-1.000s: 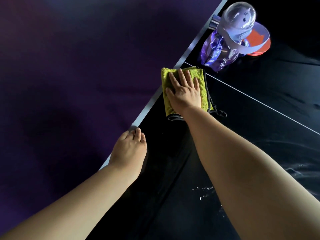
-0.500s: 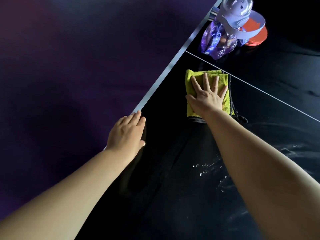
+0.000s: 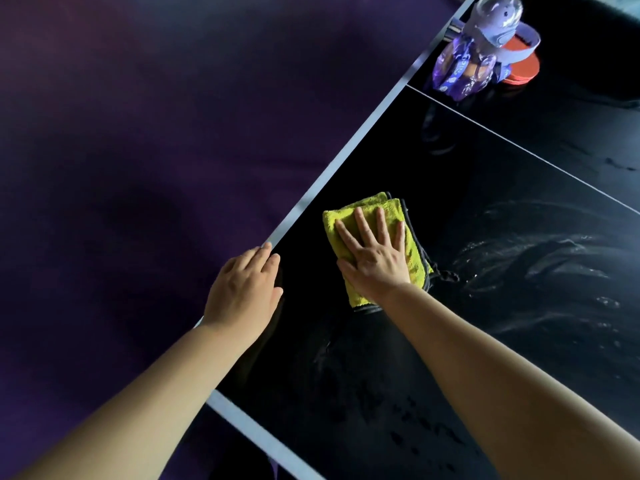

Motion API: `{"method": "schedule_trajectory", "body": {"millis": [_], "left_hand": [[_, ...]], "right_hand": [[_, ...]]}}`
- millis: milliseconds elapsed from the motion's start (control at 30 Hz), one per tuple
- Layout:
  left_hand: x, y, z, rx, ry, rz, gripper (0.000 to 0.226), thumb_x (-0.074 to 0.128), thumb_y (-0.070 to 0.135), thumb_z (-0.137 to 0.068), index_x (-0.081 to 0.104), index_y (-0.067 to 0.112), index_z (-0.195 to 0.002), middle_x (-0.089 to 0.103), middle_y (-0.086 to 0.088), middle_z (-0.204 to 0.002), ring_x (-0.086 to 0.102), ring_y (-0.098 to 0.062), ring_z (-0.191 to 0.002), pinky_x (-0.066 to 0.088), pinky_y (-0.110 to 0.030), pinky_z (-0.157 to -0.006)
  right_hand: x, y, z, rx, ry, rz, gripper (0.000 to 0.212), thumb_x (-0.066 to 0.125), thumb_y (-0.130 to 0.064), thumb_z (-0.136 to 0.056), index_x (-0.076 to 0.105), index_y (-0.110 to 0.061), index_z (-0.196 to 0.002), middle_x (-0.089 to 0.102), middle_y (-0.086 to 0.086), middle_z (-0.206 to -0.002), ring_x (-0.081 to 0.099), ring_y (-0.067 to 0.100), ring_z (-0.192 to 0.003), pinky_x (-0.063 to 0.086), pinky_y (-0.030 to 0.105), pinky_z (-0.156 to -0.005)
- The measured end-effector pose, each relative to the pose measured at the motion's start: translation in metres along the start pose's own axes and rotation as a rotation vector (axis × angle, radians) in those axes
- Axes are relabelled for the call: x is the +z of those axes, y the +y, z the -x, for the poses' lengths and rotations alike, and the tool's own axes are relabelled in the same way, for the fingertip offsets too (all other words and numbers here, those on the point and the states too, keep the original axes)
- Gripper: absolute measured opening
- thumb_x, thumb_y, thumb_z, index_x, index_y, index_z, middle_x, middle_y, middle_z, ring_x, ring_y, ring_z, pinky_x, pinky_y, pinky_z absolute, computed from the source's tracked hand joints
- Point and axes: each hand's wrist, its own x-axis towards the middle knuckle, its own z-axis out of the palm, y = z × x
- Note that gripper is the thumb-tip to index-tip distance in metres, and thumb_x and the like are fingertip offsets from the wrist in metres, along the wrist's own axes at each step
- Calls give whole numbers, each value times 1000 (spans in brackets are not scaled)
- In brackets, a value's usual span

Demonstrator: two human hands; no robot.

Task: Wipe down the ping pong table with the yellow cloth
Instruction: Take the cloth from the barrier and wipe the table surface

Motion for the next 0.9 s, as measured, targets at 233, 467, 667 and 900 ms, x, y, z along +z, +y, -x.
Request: {"method": "schedule_trajectory", "body": {"millis": [233, 467, 667, 900], "left_hand": [[6, -21, 125, -43, -85, -2, 63, 77, 26, -75, 54, 6, -130, 51, -12, -137, 52, -25, -122, 43, -37, -99], [8, -6, 199, 39, -208, -17, 62, 38, 19, -100, 3, 12, -150, 1, -5, -159, 7, -16, -145, 10, -26, -115], [16, 24, 218, 145, -311, -45, 59, 28, 6, -99, -3, 9, -149, -10, -9, -157, -7, -20, -145, -8, -28, -113], [17, 77, 160, 196, -315, -50, 56, 26, 13, -99, 3, 6, -150, -2, -14, -157, -1, -23, -145, -4, -35, -118]], "right_hand": [[28, -101, 93, -119, -19, 28, 66, 23, -60, -95, -11, -46, -150, -18, 0, -162, -25, 33, -145, -13, 61, -114], [54, -156, 180, -235, -12, -23, 60, 19, -56, -94, 0, -48, -151, -12, -4, -162, -25, 31, -146, -16, 59, -114], [71, -138, 227, -298, 22, -67, 61, 32, -46, -93, 16, -43, -152, 11, -4, -162, -8, 31, -149, -4, 57, -116], [65, -65, 208, -251, 31, -75, 63, 35, -44, -91, 19, -44, -152, 11, -8, -162, -5, 26, -150, 0, 54, -118]]}}
